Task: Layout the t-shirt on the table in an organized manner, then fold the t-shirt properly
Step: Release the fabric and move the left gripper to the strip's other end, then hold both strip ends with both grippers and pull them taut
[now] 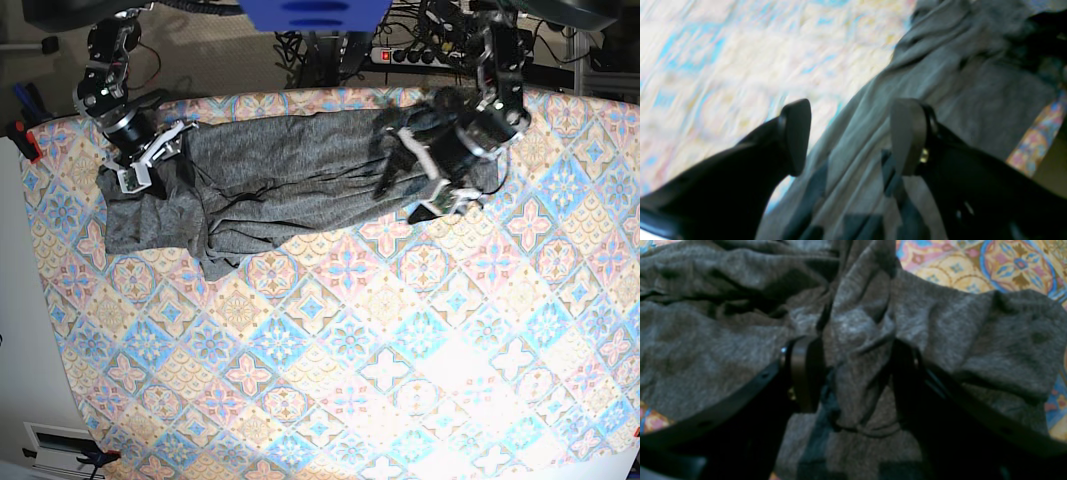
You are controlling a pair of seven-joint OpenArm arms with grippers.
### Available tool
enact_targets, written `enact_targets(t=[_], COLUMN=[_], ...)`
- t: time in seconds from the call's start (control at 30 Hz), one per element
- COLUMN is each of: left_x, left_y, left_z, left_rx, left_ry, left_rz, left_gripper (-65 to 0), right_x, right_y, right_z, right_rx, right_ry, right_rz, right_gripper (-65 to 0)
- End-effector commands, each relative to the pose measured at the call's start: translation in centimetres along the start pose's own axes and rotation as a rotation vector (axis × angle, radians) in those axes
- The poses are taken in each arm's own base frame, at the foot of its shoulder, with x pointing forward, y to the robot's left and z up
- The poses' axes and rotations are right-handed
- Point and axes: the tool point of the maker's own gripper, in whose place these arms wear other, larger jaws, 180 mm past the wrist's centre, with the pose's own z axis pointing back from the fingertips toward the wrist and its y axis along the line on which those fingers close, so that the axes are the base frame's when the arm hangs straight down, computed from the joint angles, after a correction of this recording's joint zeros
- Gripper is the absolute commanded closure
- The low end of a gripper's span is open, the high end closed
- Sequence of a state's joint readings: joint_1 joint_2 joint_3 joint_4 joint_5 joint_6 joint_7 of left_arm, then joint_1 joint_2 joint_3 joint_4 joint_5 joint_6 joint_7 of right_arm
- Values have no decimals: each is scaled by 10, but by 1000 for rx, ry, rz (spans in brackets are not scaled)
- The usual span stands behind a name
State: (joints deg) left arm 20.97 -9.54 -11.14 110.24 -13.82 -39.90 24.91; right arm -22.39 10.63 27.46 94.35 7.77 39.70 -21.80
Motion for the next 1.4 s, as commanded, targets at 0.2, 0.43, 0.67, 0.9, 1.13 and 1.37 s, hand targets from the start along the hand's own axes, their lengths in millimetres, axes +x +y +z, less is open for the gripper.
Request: enact_targets(t=[0.2,0.43,0.67,0.9,1.13,1.37], left_x=[-17,-52,-88,-94,-95,-94], left_y=[23,41,60,61,61,61], left_z=[19,24,37,38,38,37], left_rx=[78,126,164,163,162,163], left_ry=[19,87,176,191,192,190], left_rz=[45,117,159,170,171,169], left_gripper=[-366,-365,-365,-365,-365,-365], right_x=[77,64,52,79,58,55], right_y=[-22,-25,-30,-5,-5,-8], right_z=[-18,-23,-38,-73,-79,-79], right_rx=[-20,-19,-6,98,106,97], right_ry=[-192,-165,-136,-168,-119,-115], right_rz=[69,39,-5,27,-15,-23], right_gripper=[-301,-301,-301,-301,-301,-301])
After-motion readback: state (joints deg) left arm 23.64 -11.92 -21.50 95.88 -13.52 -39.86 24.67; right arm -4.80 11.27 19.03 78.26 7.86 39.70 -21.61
